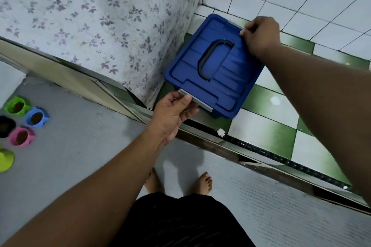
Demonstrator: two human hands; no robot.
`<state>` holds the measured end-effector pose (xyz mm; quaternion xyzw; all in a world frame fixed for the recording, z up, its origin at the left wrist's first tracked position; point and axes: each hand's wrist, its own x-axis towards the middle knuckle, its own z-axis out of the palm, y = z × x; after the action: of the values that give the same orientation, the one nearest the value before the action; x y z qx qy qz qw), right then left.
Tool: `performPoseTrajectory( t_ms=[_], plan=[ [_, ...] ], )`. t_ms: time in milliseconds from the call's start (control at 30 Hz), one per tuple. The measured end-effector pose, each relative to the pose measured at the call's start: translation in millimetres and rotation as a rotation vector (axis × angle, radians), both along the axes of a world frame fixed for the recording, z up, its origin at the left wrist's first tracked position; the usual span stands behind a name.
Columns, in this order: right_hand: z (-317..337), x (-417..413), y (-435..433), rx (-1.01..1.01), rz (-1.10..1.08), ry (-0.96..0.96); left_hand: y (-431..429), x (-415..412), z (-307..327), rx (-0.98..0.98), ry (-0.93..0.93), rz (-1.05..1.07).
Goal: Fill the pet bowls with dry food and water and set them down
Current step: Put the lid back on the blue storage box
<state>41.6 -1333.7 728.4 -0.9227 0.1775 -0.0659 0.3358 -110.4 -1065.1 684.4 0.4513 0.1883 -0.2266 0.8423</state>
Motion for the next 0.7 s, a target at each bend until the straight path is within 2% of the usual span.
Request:
performPoseTrajectory(
  t_ms=[200, 367, 700],
  plan=[
    [-4, -7, 3, -0.031, 0.047, -0.082, -14, 4, 7, 0.091, 0.028, 0.050],
    [-6, -17, 7, -0.134, 0.117, -0.158, -20, 10, 11, 0.156, 0.062, 0.063],
    [-2, -17, 6, -0.123, 0.123, -0.102, -18, 9, 14, 0.174, 0.078, 0.036]
  ],
)
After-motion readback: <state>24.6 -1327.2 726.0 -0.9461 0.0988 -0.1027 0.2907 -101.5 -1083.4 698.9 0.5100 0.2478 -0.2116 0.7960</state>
